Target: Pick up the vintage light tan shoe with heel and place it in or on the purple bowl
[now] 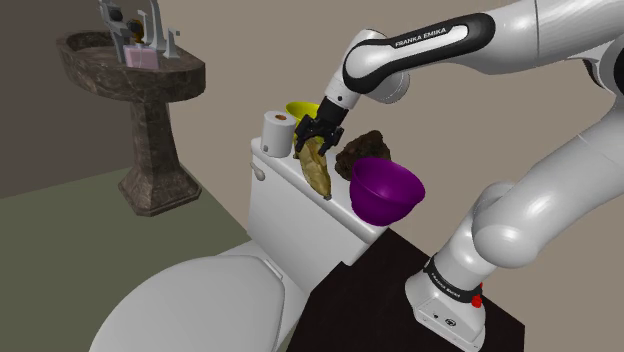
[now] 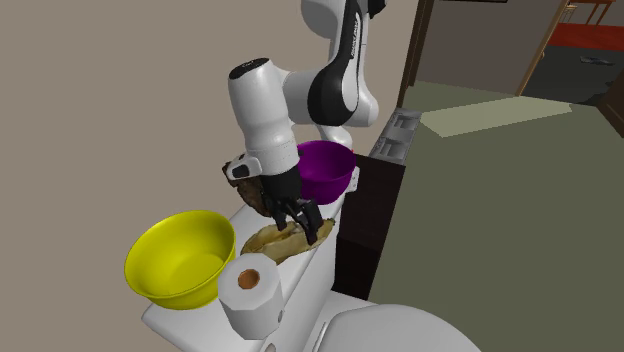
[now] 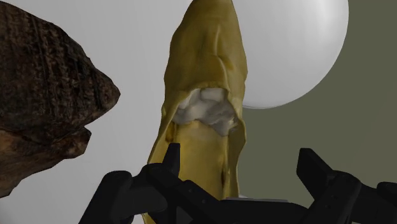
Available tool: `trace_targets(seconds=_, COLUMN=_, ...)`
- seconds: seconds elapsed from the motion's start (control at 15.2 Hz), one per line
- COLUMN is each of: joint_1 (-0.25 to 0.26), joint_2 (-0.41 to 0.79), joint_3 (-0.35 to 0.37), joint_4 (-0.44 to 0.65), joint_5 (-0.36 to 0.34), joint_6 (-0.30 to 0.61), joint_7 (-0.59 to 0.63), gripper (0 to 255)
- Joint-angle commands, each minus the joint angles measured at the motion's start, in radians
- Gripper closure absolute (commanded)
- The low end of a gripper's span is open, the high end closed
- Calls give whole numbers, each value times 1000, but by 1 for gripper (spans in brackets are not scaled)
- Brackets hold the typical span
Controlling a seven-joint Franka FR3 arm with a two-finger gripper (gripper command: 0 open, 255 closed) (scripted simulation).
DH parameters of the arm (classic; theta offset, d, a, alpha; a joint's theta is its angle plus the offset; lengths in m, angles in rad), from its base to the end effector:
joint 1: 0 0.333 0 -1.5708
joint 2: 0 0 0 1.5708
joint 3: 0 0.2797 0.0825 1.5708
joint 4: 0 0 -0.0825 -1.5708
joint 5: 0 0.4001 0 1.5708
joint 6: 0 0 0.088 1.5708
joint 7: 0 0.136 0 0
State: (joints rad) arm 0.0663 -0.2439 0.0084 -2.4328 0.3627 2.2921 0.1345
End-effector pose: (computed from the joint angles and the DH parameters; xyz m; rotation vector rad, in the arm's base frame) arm 0.4871 0.0520 0.3358 -2.8195 0.4072 -0.1035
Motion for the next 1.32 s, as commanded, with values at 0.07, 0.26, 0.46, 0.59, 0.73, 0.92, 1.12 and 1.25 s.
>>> trace_targets(seconds=0.07, joint_1=0, joint_2=0, joint_3=0, joint_4=0, joint_5=0, joint_6=0, joint_7=0, gripper=255)
trace_targets(seconds=0.26, joint_1=0, joint_2=0, joint_3=0, joint_4=0, joint_5=0, joint_6=0, joint_7=0, gripper=255)
trace_targets(seconds=0.46, joint_1=0, joint_2=0, joint_3=0, joint_4=-1, joint_5=0, joint_6=0, joint_7=0, gripper=255)
trace_targets(seconds=0.59, joint_1=0, joint_2=0, joint_3=0, joint_4=0, joint_5=0, joint_6=0, joint_7=0, gripper=255)
trace_targets(seconds=0.73, joint_1=-2, joint_2=-13, joint_3=0, joint_4=15, joint_5=-8, joint_6=-27, joint_7=11, gripper=255)
trace_targets(seconds=0.92, joint_1=-6, joint_2=-32, joint_3=0, joint_4=38, joint_5=-19, joint_6=-68, joint_7=25, gripper=255)
trace_targets(seconds=1.12, joint_1=-8, joint_2=-48, joint_3=-1, joint_4=64, joint_5=-29, joint_6=-108, joint_7=39, gripper=255)
trace_targets(seconds=1.25, joint_1=-10, joint_2=-58, joint_3=-1, joint_4=82, joint_5=-35, joint_6=-135, joint_7=48, gripper=255)
